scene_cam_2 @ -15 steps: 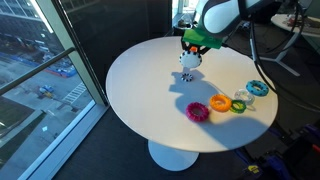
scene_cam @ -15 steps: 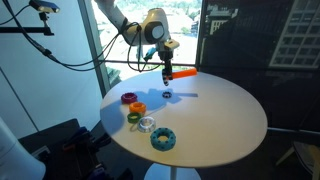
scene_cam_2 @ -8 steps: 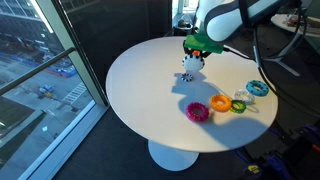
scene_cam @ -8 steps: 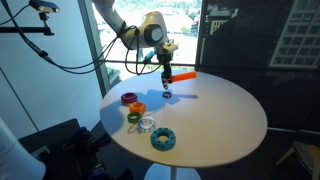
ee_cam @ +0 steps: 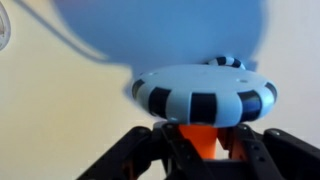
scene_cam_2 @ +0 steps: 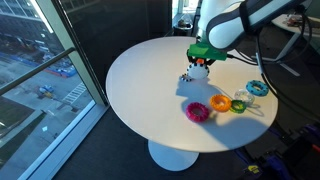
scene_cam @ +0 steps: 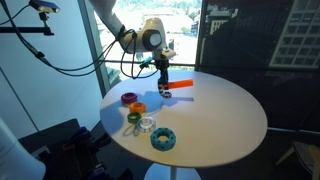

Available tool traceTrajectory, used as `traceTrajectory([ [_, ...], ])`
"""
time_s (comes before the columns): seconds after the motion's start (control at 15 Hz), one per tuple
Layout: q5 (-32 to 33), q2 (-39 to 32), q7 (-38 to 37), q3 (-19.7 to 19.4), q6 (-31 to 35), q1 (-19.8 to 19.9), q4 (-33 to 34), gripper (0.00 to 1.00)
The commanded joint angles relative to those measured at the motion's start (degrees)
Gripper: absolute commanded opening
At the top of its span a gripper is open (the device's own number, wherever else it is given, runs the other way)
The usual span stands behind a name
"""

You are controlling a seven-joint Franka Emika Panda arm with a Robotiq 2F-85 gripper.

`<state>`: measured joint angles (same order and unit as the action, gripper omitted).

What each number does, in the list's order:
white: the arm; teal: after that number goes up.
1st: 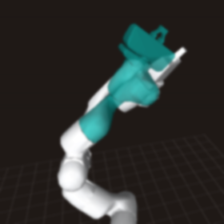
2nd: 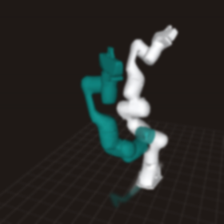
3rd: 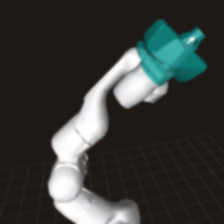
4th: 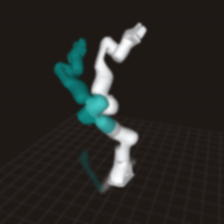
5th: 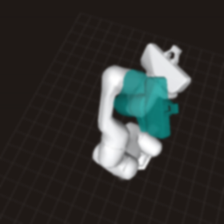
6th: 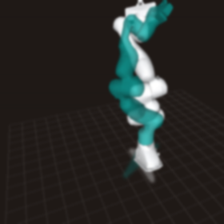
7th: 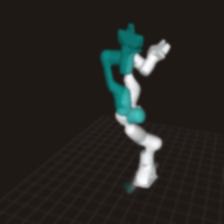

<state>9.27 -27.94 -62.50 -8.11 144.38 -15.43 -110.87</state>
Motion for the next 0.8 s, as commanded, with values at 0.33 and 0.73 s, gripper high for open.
traceTrajectory([
  [0.33, -3.01, -0.27, 3.22, 3.8, -6.51, 3.33, -0.47, 0.15],
  [0.73, -4.76, -1.2, 4.13, 4.54, -9.53, 4.22, 0.42, 0.24],
])
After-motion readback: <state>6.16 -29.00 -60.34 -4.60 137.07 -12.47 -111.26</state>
